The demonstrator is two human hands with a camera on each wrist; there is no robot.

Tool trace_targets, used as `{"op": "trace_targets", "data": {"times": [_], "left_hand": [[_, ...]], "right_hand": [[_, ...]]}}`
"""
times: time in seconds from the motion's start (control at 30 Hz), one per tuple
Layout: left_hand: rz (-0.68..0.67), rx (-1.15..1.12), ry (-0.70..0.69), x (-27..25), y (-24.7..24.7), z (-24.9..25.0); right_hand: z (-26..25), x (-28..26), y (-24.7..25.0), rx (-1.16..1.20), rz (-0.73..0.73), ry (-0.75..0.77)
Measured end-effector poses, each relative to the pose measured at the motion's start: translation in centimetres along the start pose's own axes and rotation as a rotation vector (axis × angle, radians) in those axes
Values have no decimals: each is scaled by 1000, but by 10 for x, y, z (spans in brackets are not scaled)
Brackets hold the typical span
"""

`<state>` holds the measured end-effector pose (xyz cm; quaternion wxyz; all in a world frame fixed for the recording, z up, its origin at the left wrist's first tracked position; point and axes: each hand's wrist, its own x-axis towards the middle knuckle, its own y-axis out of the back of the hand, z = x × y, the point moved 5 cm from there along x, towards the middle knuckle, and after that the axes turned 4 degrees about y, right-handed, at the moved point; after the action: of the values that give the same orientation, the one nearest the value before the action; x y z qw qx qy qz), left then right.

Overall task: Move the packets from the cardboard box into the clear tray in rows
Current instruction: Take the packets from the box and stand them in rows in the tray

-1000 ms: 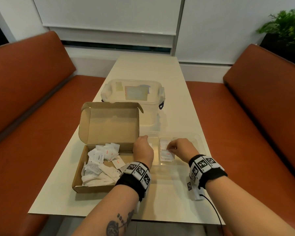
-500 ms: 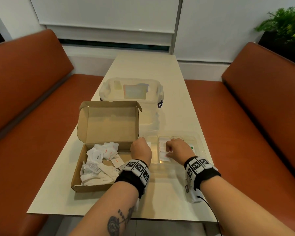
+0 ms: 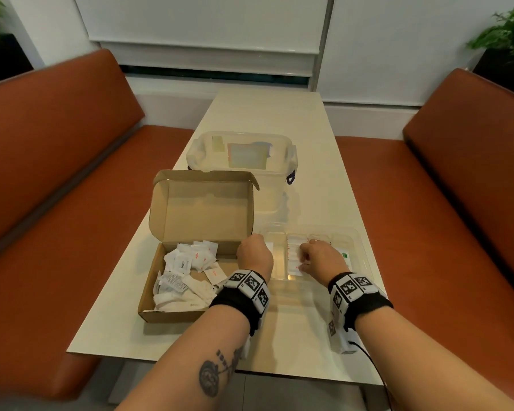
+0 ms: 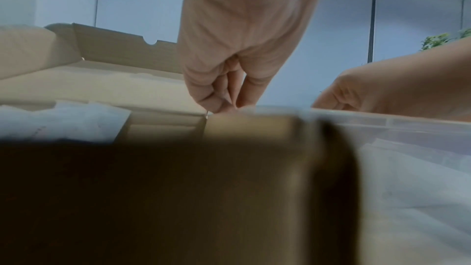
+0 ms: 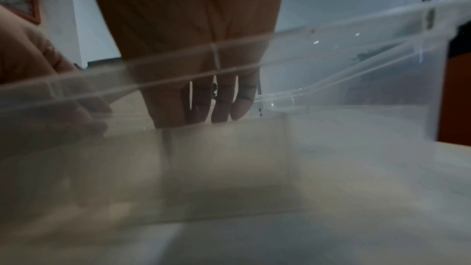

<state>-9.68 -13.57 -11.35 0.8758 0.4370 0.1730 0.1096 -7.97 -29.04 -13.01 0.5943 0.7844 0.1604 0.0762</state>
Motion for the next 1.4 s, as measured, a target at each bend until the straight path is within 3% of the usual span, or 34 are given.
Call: {"op": "trace_targets", "data": {"times": [0.23, 0.37, 0.5, 0.77, 1.03, 1.4], "left_hand": [[31, -217, 12, -5, 16, 2], [114, -344, 13, -2, 45, -7], [193, -420, 62, 9, 84, -41], [311, -163, 341, 12, 125, -150], [146, -31, 396, 13, 109, -184], [163, 3, 407, 13, 107, -185]], "right_hand": [[-30, 3, 31, 210, 218, 19], [-72, 2, 40, 421, 253, 43], [-125, -2, 20, 477, 73, 148], [-194, 4, -47, 202, -275, 248], [-213, 10, -73, 7, -325, 254], [-225, 16, -85, -18, -333, 325]]}}
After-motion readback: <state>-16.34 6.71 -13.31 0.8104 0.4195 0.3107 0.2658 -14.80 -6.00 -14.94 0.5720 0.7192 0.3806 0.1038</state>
